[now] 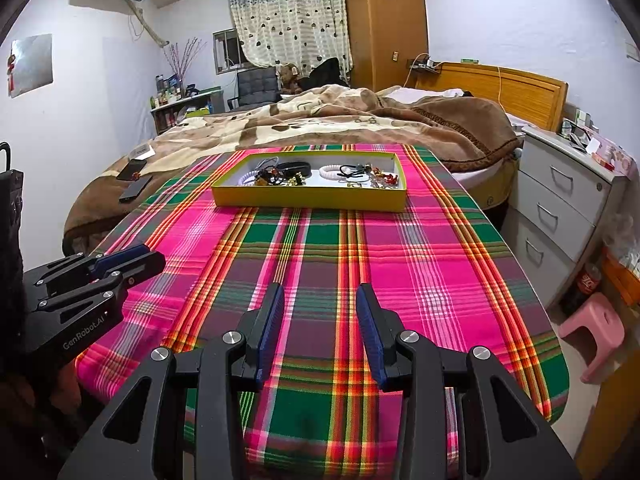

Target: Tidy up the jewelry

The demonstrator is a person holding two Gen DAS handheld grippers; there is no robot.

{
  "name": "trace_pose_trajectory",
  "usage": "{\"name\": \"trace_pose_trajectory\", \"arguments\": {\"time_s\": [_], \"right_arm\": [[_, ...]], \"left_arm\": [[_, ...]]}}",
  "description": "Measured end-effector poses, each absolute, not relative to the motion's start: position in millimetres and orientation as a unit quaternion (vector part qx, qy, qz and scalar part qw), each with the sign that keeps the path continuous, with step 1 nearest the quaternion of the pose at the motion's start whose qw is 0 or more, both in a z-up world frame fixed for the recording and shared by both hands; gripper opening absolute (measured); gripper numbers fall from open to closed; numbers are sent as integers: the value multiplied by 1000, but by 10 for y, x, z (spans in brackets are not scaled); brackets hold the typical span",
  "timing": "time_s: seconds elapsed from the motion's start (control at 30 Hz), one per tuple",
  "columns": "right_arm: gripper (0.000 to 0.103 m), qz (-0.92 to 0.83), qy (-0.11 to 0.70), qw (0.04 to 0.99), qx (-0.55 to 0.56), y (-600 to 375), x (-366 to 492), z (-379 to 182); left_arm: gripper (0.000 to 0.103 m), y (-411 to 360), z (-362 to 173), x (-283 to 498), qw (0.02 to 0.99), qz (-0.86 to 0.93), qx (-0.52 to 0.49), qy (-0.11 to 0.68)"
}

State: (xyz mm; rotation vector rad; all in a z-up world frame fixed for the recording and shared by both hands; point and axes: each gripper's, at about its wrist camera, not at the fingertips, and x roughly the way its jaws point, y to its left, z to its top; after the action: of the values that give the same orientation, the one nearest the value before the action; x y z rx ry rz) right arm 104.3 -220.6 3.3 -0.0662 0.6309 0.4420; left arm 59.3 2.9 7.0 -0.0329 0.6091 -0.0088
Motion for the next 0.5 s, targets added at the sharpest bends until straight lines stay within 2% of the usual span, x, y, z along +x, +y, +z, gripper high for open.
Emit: {"name": "trace_pose_trajectory", "arguments": {"time_s": [0.5], "right_arm": [[38,215,309,926,-33,-2197,1043,29]], "left_arm": [[20,22,9,586,952,-4,-14,305]]}}
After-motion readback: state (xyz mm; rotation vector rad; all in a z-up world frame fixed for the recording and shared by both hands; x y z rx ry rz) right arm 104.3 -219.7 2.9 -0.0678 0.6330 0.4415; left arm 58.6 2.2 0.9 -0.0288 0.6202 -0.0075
